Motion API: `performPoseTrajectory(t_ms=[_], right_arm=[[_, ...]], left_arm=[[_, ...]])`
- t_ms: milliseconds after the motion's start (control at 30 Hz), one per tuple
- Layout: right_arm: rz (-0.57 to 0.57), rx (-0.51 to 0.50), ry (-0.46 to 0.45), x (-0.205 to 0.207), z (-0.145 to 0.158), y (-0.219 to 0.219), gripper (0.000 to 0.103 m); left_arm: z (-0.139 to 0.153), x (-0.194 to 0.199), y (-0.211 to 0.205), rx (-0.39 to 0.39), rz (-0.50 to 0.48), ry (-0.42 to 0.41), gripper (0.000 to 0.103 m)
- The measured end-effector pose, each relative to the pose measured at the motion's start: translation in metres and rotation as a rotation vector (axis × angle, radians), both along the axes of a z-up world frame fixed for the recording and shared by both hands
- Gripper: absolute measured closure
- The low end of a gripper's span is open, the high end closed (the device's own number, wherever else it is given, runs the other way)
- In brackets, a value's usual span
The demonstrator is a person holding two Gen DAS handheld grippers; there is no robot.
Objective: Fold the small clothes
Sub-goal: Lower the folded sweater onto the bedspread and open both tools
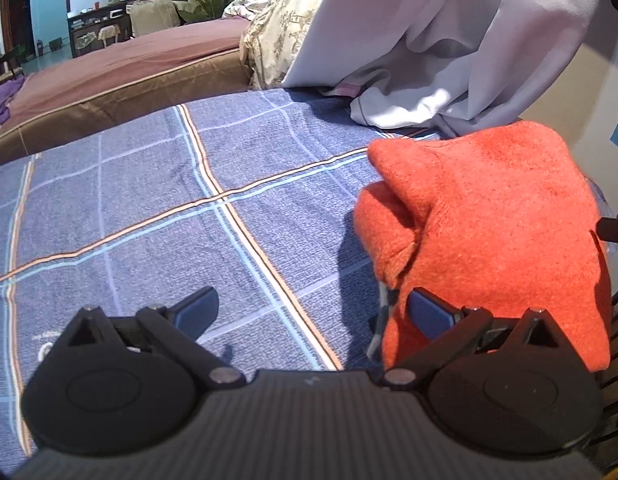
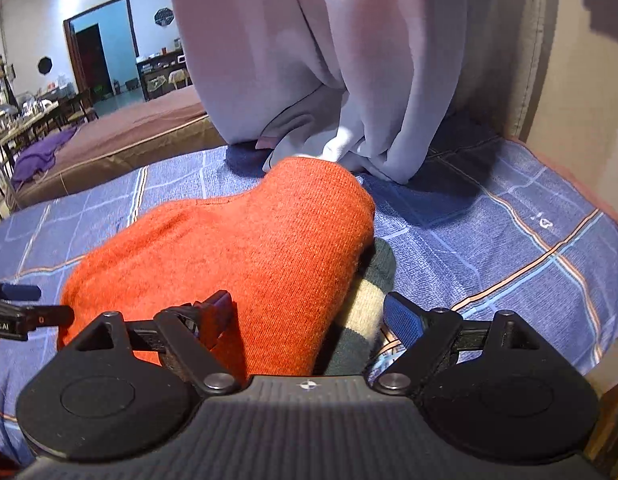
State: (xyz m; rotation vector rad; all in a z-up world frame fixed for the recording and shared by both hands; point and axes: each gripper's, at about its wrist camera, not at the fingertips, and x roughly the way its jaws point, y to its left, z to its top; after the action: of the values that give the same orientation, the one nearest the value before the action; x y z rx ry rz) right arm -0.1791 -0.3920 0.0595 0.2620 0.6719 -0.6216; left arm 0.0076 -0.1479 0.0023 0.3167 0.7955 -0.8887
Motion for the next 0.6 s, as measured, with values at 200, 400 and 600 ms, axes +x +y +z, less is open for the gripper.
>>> performPoseTrajectory(t_ms=[200, 400, 600], right_arm=[[0.170, -0.032, 0.069, 0.004, 0.018, 0.033, 0.000], [0.218, -0.046, 0.164, 0.016, 0.017, 0.044, 0.000], [0.215, -0.054, 0.202, 0.013, 0.016, 0.053, 0.000]], left_arm=[[0.038, -0.024, -0.004, 0.037, -0.052, -0.082, 0.000], [0.051, -0.052, -0.017, 0.081, -0.147, -0.074, 0.000], [0.045, -0.072, -0.028, 0.139, -0.201, -0.108, 0.000]])
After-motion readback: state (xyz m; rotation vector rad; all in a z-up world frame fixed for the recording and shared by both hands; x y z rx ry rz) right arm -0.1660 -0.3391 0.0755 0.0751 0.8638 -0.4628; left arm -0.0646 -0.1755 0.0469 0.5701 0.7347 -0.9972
